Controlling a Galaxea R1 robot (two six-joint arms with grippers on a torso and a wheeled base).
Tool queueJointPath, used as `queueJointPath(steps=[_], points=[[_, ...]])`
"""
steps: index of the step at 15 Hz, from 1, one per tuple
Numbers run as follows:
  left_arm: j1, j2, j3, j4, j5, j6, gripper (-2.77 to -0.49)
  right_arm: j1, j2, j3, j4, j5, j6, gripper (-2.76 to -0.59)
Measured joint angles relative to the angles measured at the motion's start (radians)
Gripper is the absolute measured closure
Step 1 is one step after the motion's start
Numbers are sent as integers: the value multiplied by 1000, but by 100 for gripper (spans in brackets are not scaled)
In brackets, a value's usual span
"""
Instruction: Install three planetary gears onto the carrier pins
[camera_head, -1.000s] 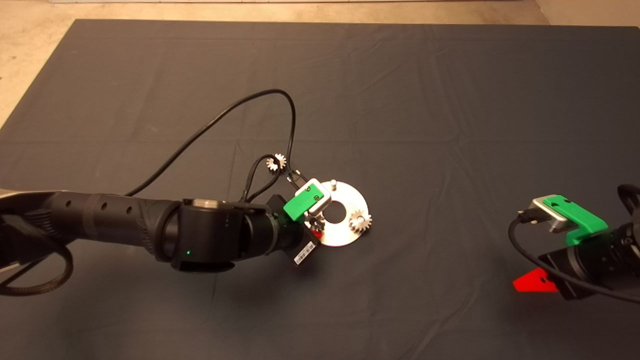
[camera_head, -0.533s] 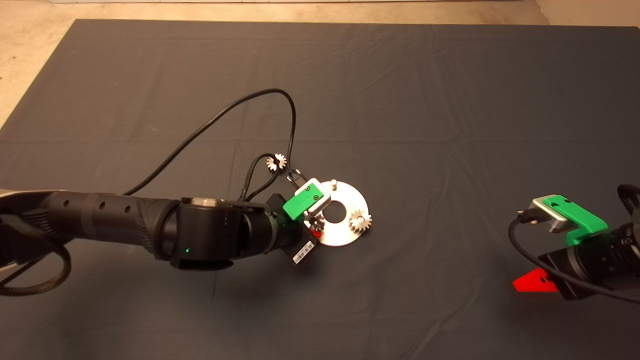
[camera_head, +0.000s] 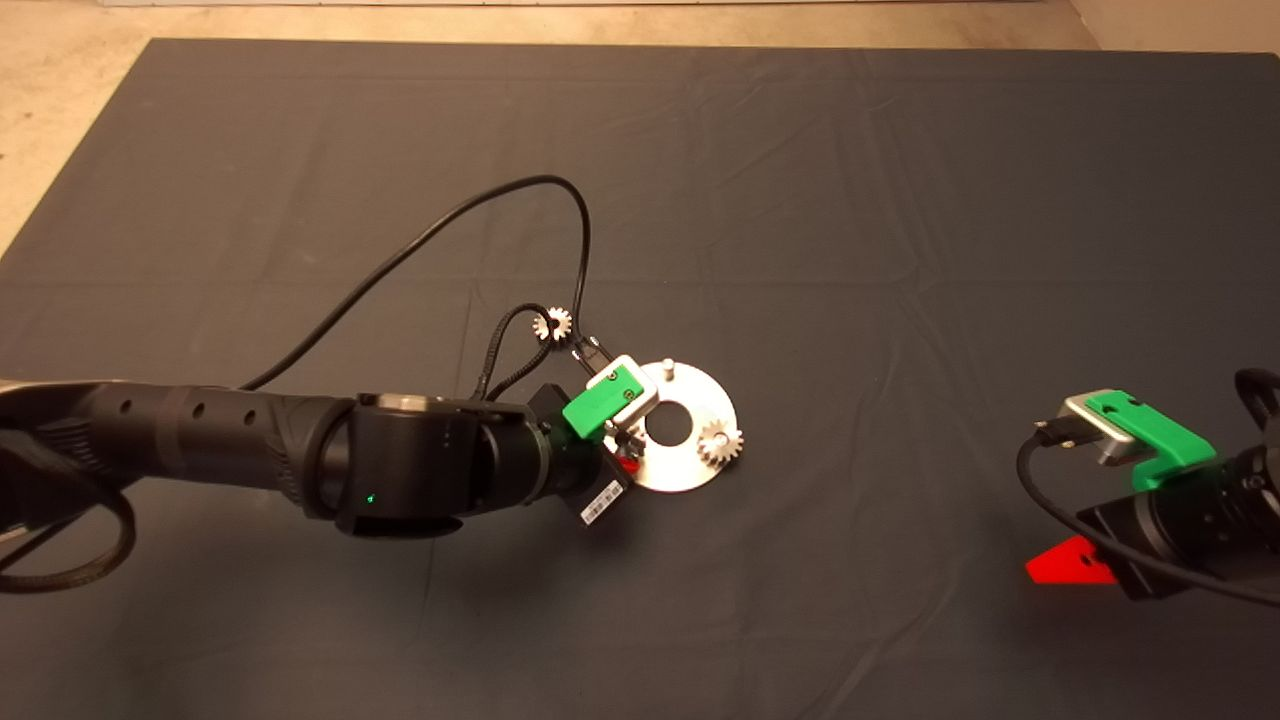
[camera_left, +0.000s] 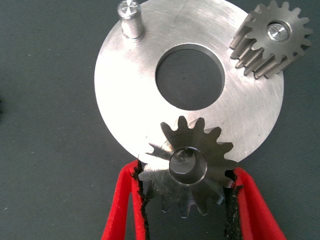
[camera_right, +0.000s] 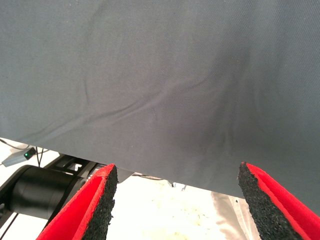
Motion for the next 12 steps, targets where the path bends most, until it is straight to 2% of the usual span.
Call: queueJointPath(steps=[2, 7, 9, 12], points=[[-12, -11, -1, -1, 20, 0, -60, 0, 0, 0, 0, 0, 0, -178], [-12, -13, -1, -1, 20, -8, -60, 0, 0, 0, 0, 0, 0, -178], [-12, -11, -1, -1, 22, -27, -60, 0, 0, 0, 0, 0, 0, -178], [-12, -2, -1, 0, 31, -51, -60, 0, 0, 0, 0, 12, 0, -178]])
